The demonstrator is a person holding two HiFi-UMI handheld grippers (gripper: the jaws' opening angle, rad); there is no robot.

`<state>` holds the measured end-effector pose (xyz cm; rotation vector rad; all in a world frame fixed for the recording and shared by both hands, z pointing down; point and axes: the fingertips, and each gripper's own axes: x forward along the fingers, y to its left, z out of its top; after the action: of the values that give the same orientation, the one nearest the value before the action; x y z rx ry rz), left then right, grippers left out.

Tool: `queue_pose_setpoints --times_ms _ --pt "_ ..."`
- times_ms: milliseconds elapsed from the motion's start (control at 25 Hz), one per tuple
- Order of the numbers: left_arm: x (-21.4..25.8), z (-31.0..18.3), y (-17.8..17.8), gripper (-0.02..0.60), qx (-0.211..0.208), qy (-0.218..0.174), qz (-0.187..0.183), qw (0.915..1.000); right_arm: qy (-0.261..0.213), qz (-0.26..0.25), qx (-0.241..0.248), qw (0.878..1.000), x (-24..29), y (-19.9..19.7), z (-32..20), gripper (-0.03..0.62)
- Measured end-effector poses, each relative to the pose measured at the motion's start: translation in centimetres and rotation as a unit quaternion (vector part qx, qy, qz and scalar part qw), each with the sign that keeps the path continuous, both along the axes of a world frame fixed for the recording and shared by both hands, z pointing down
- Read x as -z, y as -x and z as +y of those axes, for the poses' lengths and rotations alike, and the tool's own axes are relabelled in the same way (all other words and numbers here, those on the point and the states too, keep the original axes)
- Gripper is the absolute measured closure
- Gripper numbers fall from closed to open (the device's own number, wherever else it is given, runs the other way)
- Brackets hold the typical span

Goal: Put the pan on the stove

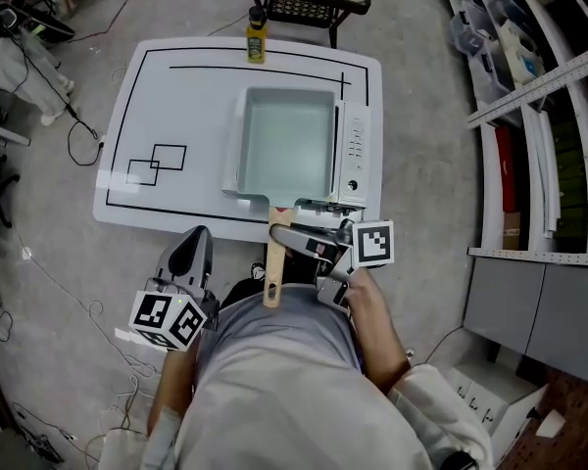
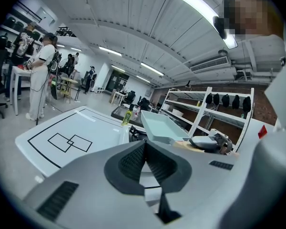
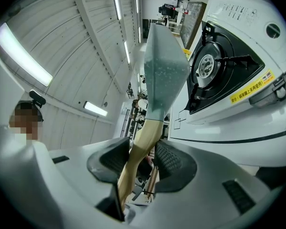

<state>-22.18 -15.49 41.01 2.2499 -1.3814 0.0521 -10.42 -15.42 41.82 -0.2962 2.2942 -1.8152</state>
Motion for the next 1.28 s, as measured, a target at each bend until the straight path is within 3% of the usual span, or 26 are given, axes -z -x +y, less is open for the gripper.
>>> queue_pose_setpoints --times_ms 1280 --pt "-0.7 -3.6 -1.0 0.583 -0.018 0.016 -0.02 0.9995 0.014 -0.005 -0.005 1.0 -3.5 -1.0 -3.4 0.422"
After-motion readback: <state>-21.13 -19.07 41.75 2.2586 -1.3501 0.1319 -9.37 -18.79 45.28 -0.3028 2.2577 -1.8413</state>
